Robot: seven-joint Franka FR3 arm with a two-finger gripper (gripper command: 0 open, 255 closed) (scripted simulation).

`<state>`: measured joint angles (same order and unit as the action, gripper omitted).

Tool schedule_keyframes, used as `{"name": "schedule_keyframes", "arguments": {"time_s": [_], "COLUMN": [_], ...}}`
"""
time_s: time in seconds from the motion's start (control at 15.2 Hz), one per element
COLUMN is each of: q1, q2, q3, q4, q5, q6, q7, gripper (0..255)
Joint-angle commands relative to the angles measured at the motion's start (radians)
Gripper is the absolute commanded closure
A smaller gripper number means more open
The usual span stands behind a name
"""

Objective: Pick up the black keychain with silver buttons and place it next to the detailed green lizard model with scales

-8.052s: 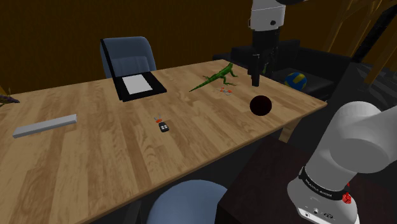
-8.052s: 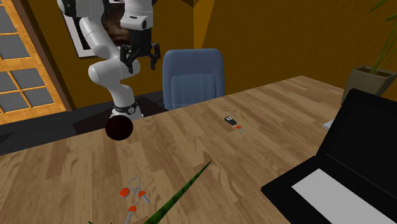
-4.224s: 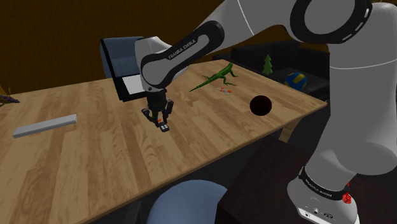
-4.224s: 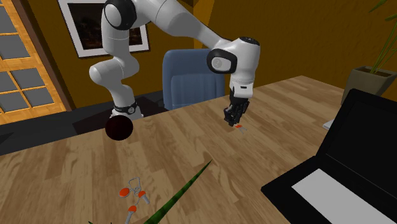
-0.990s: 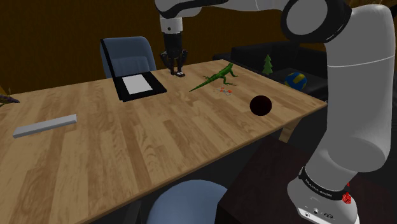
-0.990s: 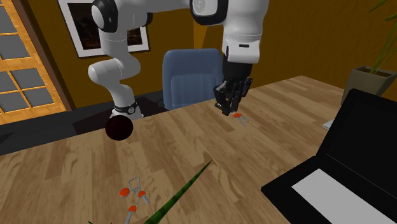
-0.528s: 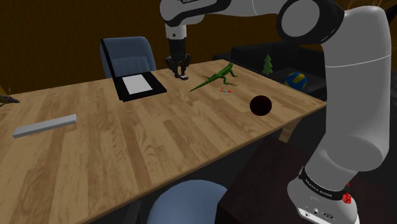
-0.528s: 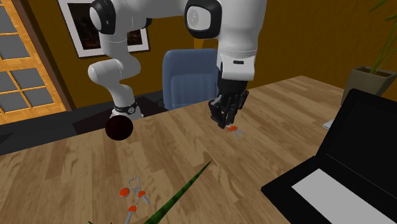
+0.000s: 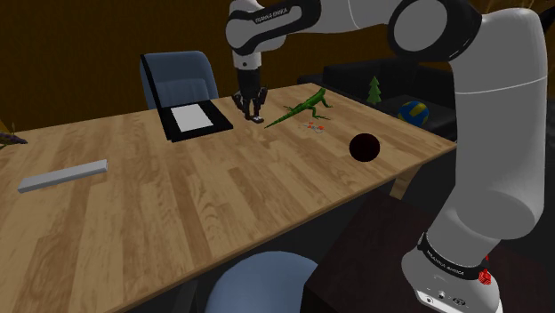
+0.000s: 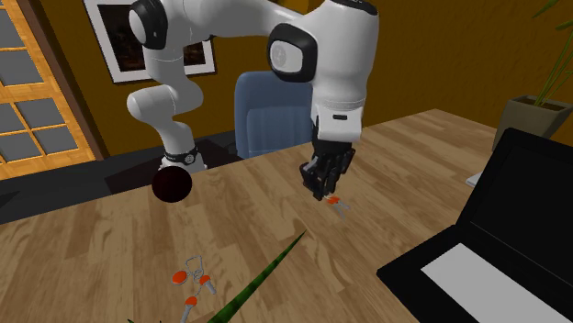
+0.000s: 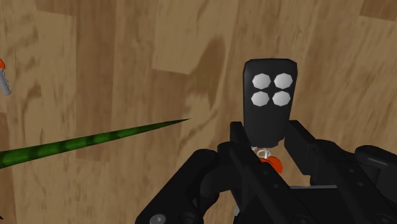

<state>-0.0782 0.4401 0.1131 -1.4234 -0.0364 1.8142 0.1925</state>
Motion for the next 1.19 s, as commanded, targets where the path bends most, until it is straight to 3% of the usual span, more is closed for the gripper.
{"name": "schedule_keyframes", "arguments": {"time_s": [0.0,1.12], "q1": [-0.001,-0.001], "q2": [0.004,0.059], "q3": [-0.001,-0.004], "q4": [-0.021,-0.144], "q5": [-0.001,-0.007], "q6": [0.026,0.203], "q7": [0.000,0.003], "gripper": [255,255]}}
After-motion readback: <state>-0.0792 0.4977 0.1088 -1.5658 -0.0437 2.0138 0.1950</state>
